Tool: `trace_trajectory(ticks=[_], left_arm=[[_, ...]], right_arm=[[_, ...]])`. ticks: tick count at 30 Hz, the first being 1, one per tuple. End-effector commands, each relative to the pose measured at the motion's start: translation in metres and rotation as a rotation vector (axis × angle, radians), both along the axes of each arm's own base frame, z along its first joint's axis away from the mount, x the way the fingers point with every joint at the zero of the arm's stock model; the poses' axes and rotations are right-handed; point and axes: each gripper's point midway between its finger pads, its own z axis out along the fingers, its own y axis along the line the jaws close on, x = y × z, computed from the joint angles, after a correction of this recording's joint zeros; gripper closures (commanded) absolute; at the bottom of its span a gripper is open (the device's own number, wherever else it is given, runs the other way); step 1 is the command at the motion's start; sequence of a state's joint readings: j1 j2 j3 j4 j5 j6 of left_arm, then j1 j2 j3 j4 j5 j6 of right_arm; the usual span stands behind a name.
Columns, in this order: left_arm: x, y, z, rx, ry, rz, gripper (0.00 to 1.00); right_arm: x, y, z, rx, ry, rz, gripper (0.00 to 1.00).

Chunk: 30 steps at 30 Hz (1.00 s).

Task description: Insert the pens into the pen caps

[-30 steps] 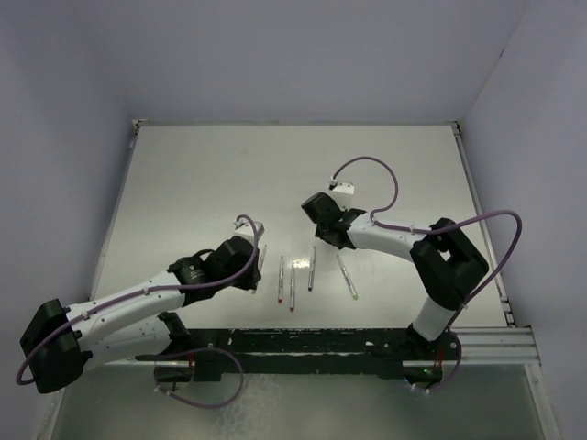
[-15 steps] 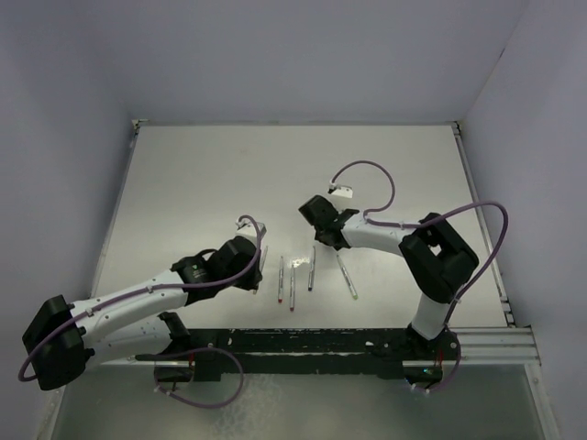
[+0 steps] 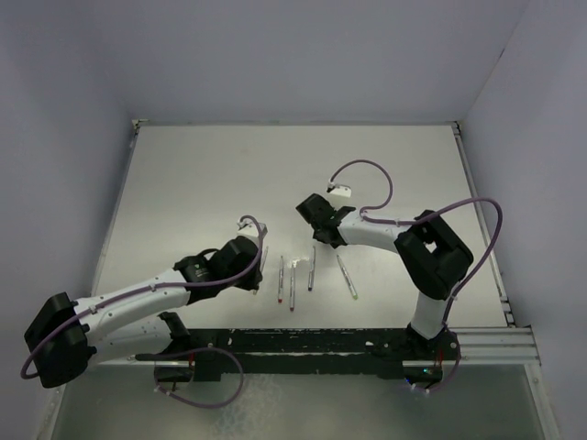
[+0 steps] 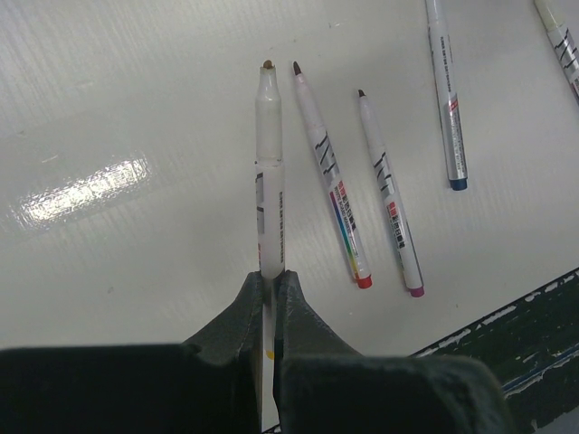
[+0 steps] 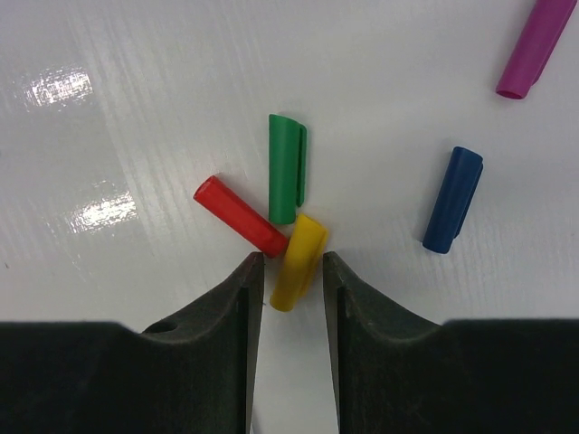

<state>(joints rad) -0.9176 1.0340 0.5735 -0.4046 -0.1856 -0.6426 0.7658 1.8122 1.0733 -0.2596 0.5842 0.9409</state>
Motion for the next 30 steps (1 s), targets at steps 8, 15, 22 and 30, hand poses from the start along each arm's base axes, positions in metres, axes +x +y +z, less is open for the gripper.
trace_trajectory(ticks=[8,15,22,30], left_arm=[[0.005,-0.01,0.005,-0.033,-0.024,-0.013,1.0],[0.004,-0.009,0.003,-0.032,-0.019,-0.013,1.0],[0.003,-0.009,0.002,-0.036,-0.015,-0.011,1.0],[0.003,-0.01,0.002,-0.042,-0.012,-0.008,1.0]], right_arm=[[-0.006,-0.014,0.002,-0.021,-0.01,-0.073,0.65],[-0.003,-0.018,0.001,-0.065,-0.005,-0.088,0.65],[-0.009,-0.024,-0.006,-0.073,0.007,-0.099,0.66],[-0.011,-0.025,-0.013,-0.096,0.026,-0.078,0.66]])
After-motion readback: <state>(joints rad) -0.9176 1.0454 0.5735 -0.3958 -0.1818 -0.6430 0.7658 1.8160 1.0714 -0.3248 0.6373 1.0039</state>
